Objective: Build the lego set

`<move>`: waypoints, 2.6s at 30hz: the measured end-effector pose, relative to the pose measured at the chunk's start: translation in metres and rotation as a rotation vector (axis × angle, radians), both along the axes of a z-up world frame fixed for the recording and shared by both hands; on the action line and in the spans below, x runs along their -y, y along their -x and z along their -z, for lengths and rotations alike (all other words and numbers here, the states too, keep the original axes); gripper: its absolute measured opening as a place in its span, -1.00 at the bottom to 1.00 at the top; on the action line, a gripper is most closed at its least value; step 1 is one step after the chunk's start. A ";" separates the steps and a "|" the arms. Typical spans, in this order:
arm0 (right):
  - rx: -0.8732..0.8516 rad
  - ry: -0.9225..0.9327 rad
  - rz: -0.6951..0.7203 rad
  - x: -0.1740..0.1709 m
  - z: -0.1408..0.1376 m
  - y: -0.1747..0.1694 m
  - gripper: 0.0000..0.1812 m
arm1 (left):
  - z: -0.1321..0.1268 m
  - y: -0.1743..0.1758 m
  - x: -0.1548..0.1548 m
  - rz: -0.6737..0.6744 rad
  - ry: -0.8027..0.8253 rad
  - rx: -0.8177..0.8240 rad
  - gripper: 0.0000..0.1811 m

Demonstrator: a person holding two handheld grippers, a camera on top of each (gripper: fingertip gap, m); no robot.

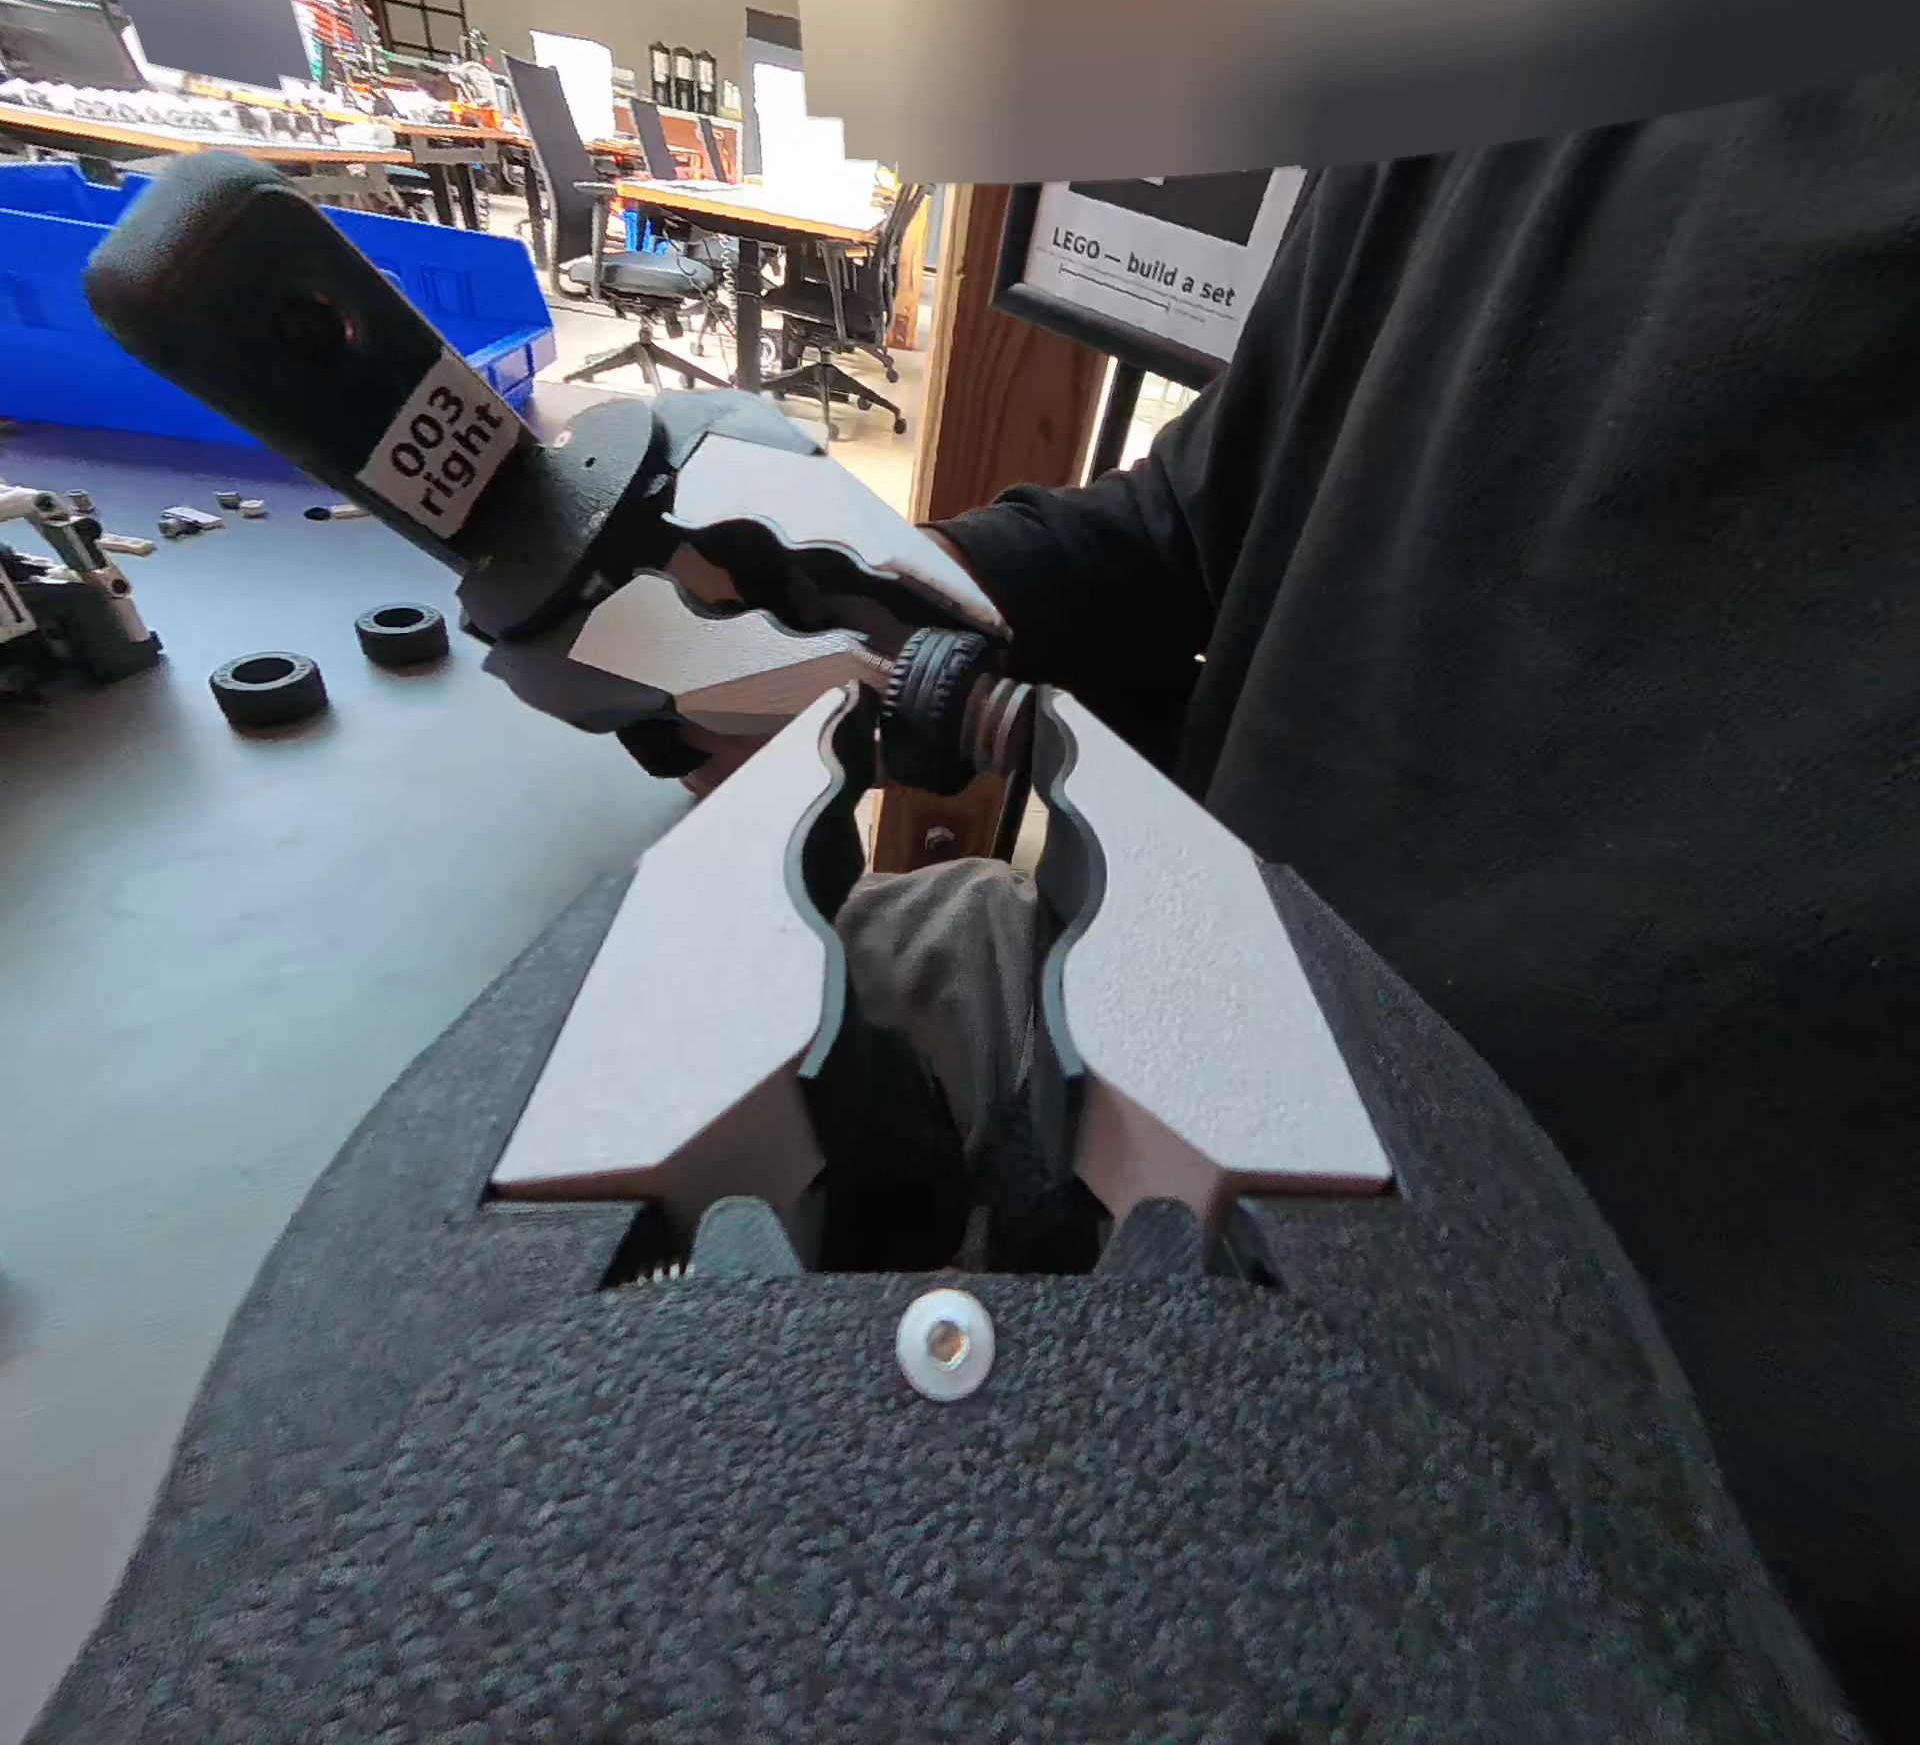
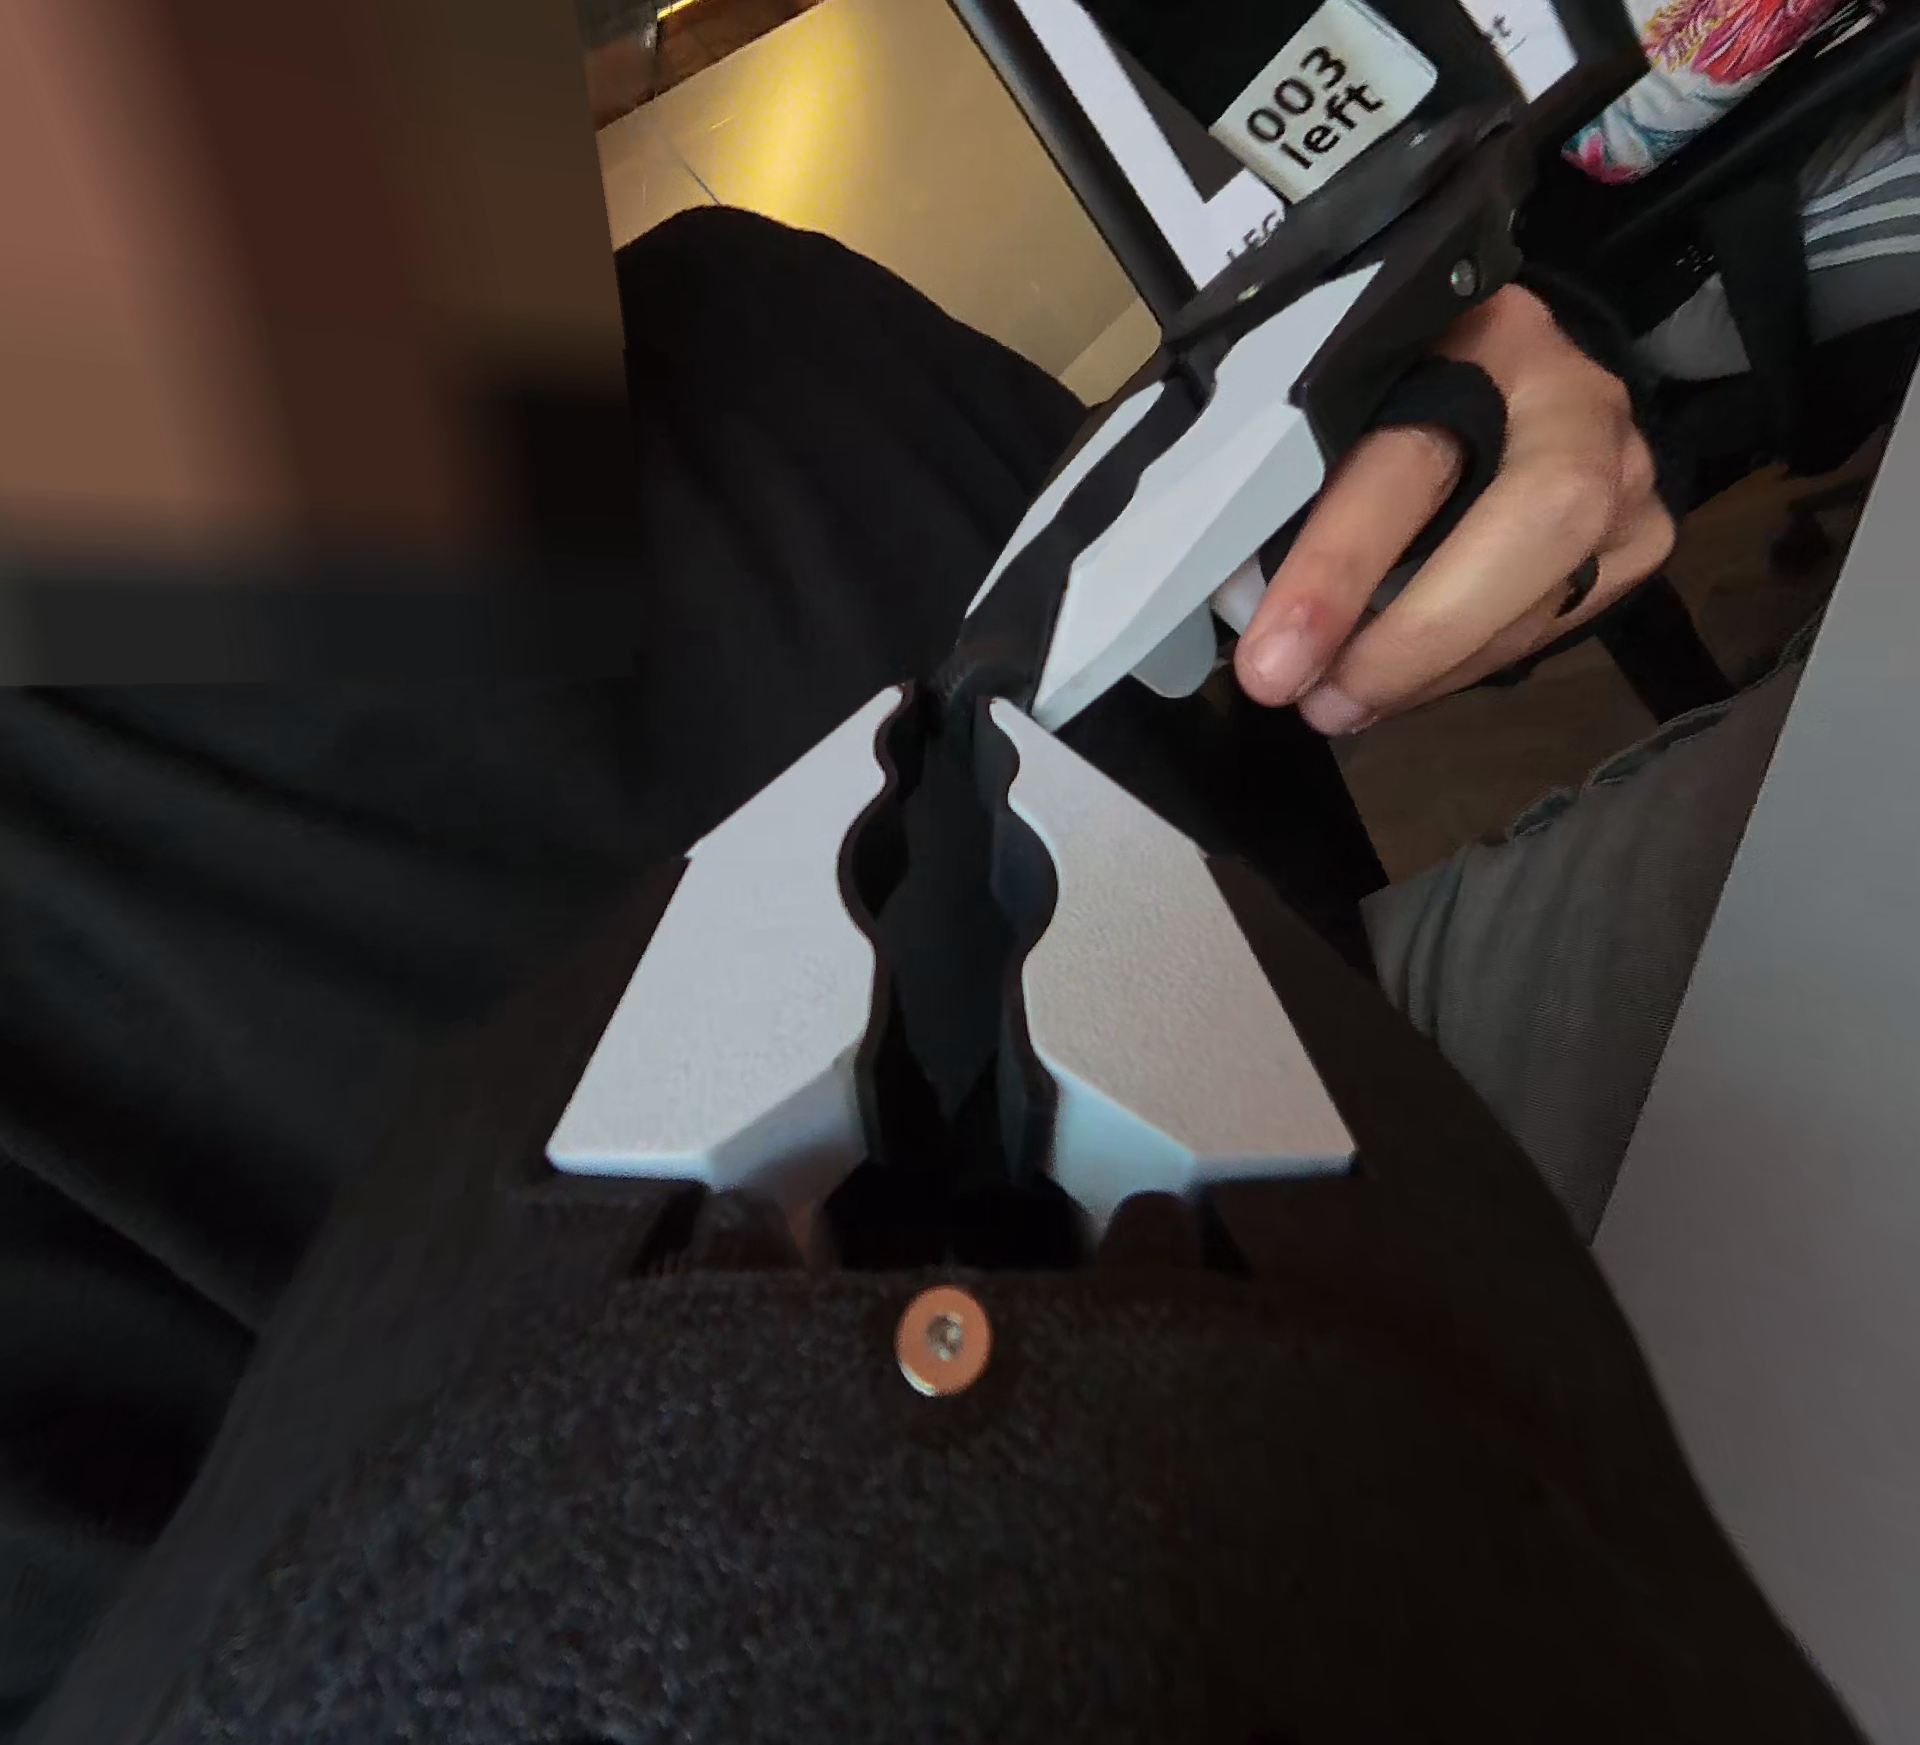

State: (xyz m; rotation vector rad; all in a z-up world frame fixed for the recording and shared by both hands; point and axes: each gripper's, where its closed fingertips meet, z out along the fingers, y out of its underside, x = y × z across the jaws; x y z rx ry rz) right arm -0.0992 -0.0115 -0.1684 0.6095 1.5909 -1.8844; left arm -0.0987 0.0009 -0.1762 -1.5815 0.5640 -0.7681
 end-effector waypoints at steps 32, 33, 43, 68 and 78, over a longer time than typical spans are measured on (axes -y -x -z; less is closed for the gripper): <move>-0.531 -0.620 0.376 -0.031 0.053 0.028 -0.82 | 0.052 0.025 -0.029 -0.302 0.016 -0.270 -0.75; -0.540 -0.621 0.355 -0.030 0.054 0.026 -0.82 | 0.052 0.024 -0.028 -0.290 0.014 -0.271 -0.75; -0.555 -0.709 0.328 -0.038 0.057 0.026 -0.76 | 0.049 0.025 -0.028 -0.303 0.027 -0.245 -0.76; -0.497 -0.574 0.340 -0.032 0.053 0.027 -0.78 | 0.042 0.024 -0.028 -0.310 0.037 -0.197 -0.77; -0.500 -0.607 0.407 -0.040 0.053 0.030 -0.83 | 0.043 0.027 -0.035 -0.382 0.031 -0.227 -0.78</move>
